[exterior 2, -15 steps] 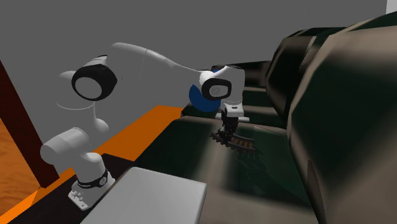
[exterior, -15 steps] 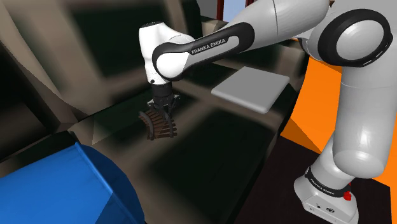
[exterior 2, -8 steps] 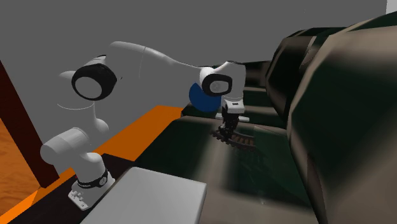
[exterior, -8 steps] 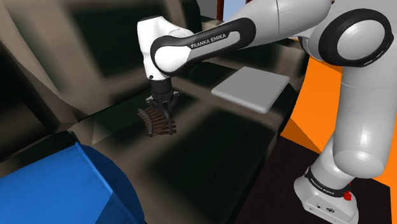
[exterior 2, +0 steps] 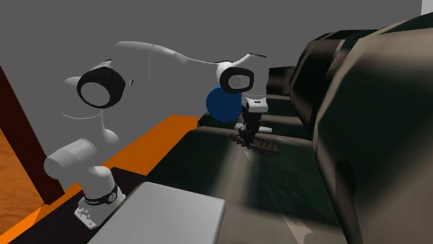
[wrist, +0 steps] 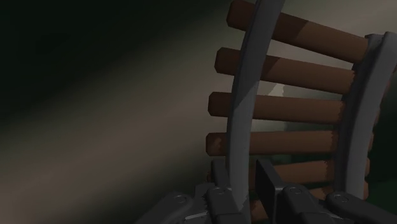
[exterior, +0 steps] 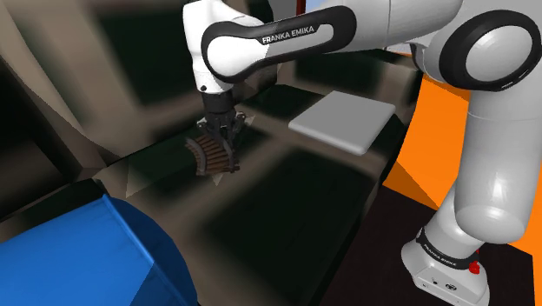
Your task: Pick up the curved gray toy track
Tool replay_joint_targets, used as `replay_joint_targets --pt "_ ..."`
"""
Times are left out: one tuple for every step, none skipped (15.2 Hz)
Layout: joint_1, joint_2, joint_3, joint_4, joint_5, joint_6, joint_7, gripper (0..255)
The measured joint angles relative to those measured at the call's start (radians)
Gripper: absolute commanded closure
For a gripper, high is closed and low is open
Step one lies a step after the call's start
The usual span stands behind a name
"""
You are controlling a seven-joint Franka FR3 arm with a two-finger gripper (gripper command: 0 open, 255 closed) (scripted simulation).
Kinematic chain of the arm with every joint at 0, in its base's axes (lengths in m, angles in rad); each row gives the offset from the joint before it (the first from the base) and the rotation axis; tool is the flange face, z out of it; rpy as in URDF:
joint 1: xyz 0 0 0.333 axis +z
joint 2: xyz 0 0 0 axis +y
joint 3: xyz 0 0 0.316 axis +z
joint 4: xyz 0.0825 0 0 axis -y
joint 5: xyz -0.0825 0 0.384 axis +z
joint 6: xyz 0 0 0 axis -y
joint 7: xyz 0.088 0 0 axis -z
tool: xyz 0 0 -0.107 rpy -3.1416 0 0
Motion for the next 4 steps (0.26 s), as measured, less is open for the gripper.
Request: replay_joint_targets --pt "0.003 0.004 0.0 0.018 -0.002 -0.014 0.001 255" --pt "0.003 0.003 0.001 0.031 -0.001 -0.028 0.0 255" --pt "0.004 0.003 0.001 0.045 -0.001 -0.041 -0.001 255" --pt "0.005 0.003 0.001 0.052 -0.001 -0.049 -0.001 255"
